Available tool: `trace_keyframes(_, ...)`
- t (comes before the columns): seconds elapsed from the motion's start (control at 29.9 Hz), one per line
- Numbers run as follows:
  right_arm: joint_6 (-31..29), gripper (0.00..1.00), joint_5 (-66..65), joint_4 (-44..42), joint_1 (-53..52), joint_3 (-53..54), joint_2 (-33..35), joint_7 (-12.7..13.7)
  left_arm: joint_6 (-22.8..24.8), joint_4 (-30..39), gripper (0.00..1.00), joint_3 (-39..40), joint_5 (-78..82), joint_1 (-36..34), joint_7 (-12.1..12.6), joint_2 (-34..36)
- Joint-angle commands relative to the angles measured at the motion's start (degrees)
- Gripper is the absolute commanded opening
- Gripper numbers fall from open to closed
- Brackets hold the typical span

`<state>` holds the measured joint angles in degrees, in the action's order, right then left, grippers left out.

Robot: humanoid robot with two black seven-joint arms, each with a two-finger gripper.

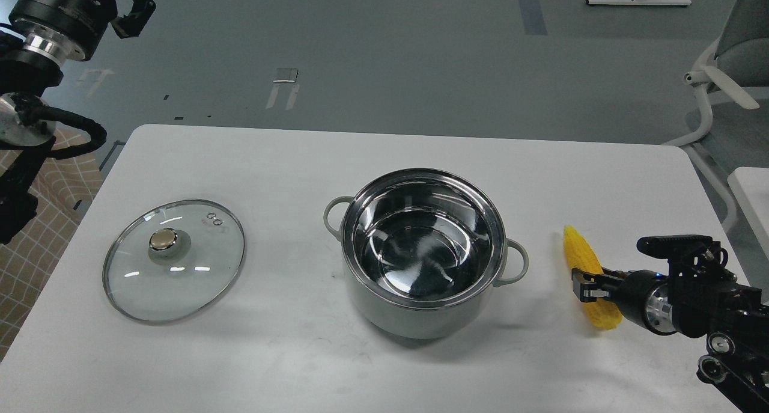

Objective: Open pot and put corn in
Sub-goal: 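Lift the corn cob with the right gripper over the open pot, then lower the corn cob into the pot and open the right gripper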

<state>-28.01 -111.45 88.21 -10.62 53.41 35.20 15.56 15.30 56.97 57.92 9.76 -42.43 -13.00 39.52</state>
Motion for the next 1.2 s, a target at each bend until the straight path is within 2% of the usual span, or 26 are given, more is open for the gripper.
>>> trace_keyframes(0.0, 0.0, 0.03, 0.1, 0.4, -0.9, 0.3, 0.0, 0.2, -0.1, 0.0, 0.97, 0.0, 0.1, -0.1, 0.0, -0.1)
trace_keyframes(0.03, 0.0, 0.0, 0.2, 0.9, -1.2, 0.4, 0.6, 0.2, -0.2, 0.1, 0.97, 0.0, 0.1, -0.1, 0.1, -0.3)
trace_keyframes(0.2, 0.0, 0.0, 0.6, 3.5, -1.4, 6.7, 2.7, 0.0, -0.2, 1.3, 0.97, 0.0, 0.1, -0.2, 0.1, -0.2)
trace_keyframes(0.3, 0.0, 0.0, 0.9, 6.3, -3.2, 12.0, 1.7, -0.3, -0.3, 2.3, 0.97, 0.0, 0.1, -0.2, 0.1, -0.1)
trace_keyframes(0.47, 0.0, 0.0, 1.1, 8.2, -12.2, 14.4, -5.2, -0.4, -0.2, 2.4, 0.97, 0.0, 0.1, -0.3, 0.0, 0.0)
trace_keyframes(0.6, 0.0, 0.0, 1.1, 8.3, -20.0, 8.5, -13.8, -0.3, -0.2, 2.4, 0.97, -0.1, 0.1, -0.2, 0.0, 0.1)
trace_keyframes(0.74, 0.0, 0.0, 1.1, 9.0, -21.7, -0.3, -18.1, -0.3, -0.2, 2.4, 0.97, 0.0, 0.1, -0.3, 0.1, 0.4)
trace_keyframes(1.0, 0.0, 0.0, 0.9, 8.9, -23.7, -13.7, -18.2, 0.1, -0.2, 2.4, 0.97, 0.0, 0.1, -0.2, 0.1, 0.4)
trace_keyframes(1.17, 0.0, 0.0, 1.0, 8.8, -26.0, -16.8, -16.8, 0.3, -0.2, 2.4, 0.97, 0.0, 0.1, -0.2, 0.0, 0.3)
